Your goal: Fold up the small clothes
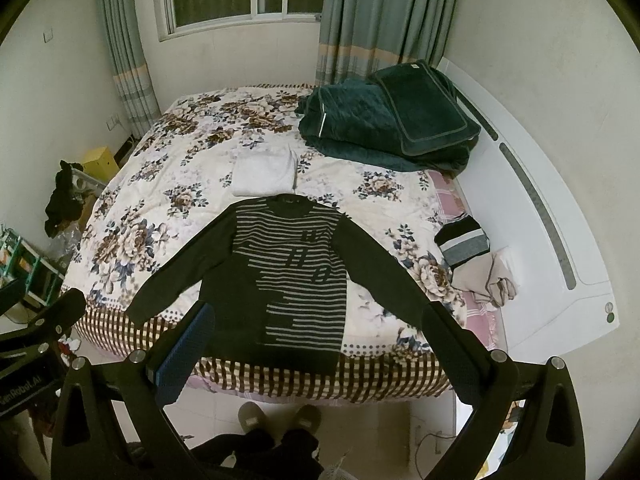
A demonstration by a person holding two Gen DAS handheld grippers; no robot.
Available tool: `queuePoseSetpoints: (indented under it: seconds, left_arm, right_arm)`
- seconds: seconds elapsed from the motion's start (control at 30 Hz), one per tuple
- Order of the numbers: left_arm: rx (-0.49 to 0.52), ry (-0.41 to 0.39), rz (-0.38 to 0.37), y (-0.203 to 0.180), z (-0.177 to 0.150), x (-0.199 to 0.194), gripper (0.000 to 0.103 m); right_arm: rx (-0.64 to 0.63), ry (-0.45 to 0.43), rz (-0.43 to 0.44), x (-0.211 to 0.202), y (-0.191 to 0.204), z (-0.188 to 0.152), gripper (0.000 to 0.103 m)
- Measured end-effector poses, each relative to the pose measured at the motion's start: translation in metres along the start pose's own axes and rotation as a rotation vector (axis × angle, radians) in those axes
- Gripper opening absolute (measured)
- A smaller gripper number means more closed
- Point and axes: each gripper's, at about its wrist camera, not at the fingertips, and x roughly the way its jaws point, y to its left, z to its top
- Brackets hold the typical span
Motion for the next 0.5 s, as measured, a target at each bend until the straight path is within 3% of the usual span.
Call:
queuePoseSetpoints:
  seconds: [0.3,0.37,0.5]
  left_arm:
    - [-0.004,0.002,-0.003,0.0,0.018,-0.015,0.103]
    - [-0.003,-0.003,0.001,-0.003,0.004,-0.003,0.103]
    - [-0.009,-0.006,0.001,-0.005,0.012,-0.009,0.103]
  right_arm:
    - [0.0,-0.003,0.001,0.0,0.0,-0.001,0.103]
    - [0.001,-0.005,-0.002,0.002,-0.001,-0.001,0.103]
    - [0.002,-0.005,-0.001,0.0,0.0,-0.001,0.103]
